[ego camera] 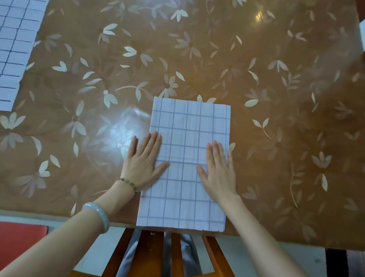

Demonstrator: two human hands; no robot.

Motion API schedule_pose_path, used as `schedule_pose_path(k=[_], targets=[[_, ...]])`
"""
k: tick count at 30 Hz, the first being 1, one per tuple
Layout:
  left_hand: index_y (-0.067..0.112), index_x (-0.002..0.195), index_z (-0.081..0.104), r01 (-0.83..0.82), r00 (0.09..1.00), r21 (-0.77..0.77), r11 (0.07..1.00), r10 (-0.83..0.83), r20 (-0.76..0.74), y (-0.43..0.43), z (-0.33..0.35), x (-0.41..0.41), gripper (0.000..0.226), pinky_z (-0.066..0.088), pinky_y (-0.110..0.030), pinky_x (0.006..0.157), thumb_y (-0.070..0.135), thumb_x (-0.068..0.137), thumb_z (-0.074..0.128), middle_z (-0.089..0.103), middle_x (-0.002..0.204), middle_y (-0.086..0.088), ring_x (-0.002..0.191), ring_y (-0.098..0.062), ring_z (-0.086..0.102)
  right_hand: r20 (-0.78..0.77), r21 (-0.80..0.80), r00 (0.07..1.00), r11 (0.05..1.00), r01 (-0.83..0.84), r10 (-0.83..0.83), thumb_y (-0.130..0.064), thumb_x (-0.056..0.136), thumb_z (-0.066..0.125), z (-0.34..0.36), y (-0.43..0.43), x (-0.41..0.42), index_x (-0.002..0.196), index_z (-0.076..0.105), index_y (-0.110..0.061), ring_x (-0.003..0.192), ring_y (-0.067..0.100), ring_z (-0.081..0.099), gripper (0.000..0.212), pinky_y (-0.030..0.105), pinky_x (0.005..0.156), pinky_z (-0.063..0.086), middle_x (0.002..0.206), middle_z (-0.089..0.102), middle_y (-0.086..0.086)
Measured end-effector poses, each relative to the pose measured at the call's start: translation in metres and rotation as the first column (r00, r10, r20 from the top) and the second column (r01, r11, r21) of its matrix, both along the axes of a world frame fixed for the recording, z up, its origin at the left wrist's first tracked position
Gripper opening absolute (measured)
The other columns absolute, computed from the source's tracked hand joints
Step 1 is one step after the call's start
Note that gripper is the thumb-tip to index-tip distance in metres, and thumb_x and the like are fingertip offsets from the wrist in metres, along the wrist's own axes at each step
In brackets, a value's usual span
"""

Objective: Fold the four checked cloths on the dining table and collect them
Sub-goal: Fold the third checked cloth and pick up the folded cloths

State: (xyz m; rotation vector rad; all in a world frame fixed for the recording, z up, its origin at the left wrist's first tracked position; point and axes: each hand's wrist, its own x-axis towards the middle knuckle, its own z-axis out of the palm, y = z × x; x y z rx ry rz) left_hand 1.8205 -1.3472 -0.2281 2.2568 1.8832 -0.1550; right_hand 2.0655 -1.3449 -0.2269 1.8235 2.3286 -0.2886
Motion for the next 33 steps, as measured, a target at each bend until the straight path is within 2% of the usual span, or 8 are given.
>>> schedule_pose_path(k=[6, 9, 12, 16, 26, 28, 30, 33], targets=[[0.005, 0.15, 0.013, 0.056, 0.998, 0.039, 0.998, -0.055, -0.024, -0.019, 0.016, -0.014, 0.075, -0.003, -0.046, 0.118, 0.058, 0.097, 0.011, 0.013, 0.157, -0.012, 0.146, -0.023, 0.009, -0.026, 0.047, 0.994, 0.993, 0.109, -0.108, -0.052, 0.099, 0.002, 0.015, -0.02, 0.024, 0.15, 0.002, -0.005, 0.147, 0.022, -0.004, 0.069, 0.043, 0.118, -0.009, 0.159, 0.0, 0.011], [0.006, 0.15, 0.012, 0.211, 0.976, 0.036, 0.977, -0.213, 0.035, -0.048, 0.023, 0.009, 0.075, 0.005, -0.048, 0.117, 0.059, 0.097, 0.01, 0.013, 0.158, -0.013, 0.146, -0.022, 0.011, -0.131, 0.04, 0.991, 0.999, 0.002, 0.003, -0.043, 0.1, 0.016, 0.021, -0.044, -0.012, 0.15, 0.006, -0.003, 0.147, 0.025, 0.003, 0.065, 0.045, 0.118, -0.001, 0.158, 0.003, 0.014], [0.005, 0.148, 0.024, 0.264, 0.964, -0.032, 0.964, -0.262, 0.051, -0.068, 0.02, 0.021, 0.078, 0.014, -0.049, 0.114, 0.061, 0.097, 0.008, 0.021, 0.156, -0.012, 0.145, -0.023, 0.019, -0.18, 0.007, 0.975, 0.992, -0.129, 0.128, -0.037, 0.097, 0.027, 0.017, -0.065, -0.044, 0.147, 0.015, -0.001, 0.145, 0.027, 0.017, 0.063, 0.046, 0.115, 0.009, 0.155, 0.015, 0.015], [0.006, 0.15, 0.02, 0.276, 0.961, -0.096, 0.956, -0.274, 0.036, -0.076, 0.01, 0.009, 0.081, 0.015, -0.05, 0.116, 0.065, 0.094, 0.014, 0.015, 0.158, -0.011, 0.147, -0.022, 0.012, -0.119, -0.035, 0.98, 0.986, -0.164, 0.159, -0.044, 0.097, 0.028, 0.008, -0.072, -0.039, 0.145, 0.026, -0.001, 0.144, 0.024, 0.019, 0.065, 0.046, 0.114, 0.013, 0.154, 0.026, 0.014], [0.007, 0.15, 0.019, 0.201, 0.978, -0.147, 0.969, -0.206, -0.019, -0.087, 0.013, -0.039, 0.082, 0.01, -0.049, 0.117, 0.066, 0.093, 0.015, 0.016, 0.158, -0.011, 0.147, -0.022, 0.009, 0.063, -0.072, 0.996, 0.996, -0.058, 0.063, -0.055, 0.099, 0.013, 0.009, -0.082, 0.048, 0.149, 0.017, -0.005, 0.146, 0.021, 0.005, 0.072, 0.044, 0.117, 0.0, 0.157, 0.014, 0.012], [0.006, 0.15, 0.017, 0.152, 0.988, -0.13, 0.98, -0.154, -0.008, -0.085, 0.019, -0.041, 0.084, 0.004, -0.046, 0.119, 0.067, 0.093, 0.015, 0.015, 0.158, -0.012, 0.147, -0.022, 0.006, 0.009, -0.048, 1.0, 0.999, -0.013, 0.014, -0.053, 0.099, 0.016, 0.014, -0.081, 0.053, 0.149, 0.018, -0.004, 0.145, 0.021, 0.004, 0.07, 0.042, 0.118, -0.003, 0.157, 0.011, 0.013], [0.006, 0.151, 0.01, 0.036, 0.997, -0.086, 0.996, -0.031, 0.064, -0.073, 0.029, -0.038, 0.084, -0.003, -0.041, 0.119, 0.067, 0.093, 0.014, 0.006, 0.159, -0.011, 0.148, -0.022, -0.001, -0.141, -0.01, 0.986, 0.996, 0.084, -0.085, -0.045, 0.099, 0.028, 0.023, -0.069, 0.051, 0.149, 0.02, -0.008, 0.145, 0.021, 0.001, 0.063, 0.039, 0.119, -0.002, 0.157, 0.006, 0.01], [0.007, 0.15, 0.016, -0.207, 0.937, -0.074, 0.976, 0.219, 0.271, -0.028, 0.045, -0.027, 0.078, 0.004, -0.039, 0.119, 0.059, 0.094, 0.03, 0.007, 0.159, -0.01, 0.147, -0.024, 0.0, -0.432, 0.031, 0.867, 0.957, 0.288, -0.247, -0.023, 0.096, 0.051, 0.037, -0.03, 0.035, 0.137, 0.046, -0.01, 0.143, 0.027, 0.017, 0.044, 0.037, 0.114, 0.015, 0.155, 0.024, 0.012]])
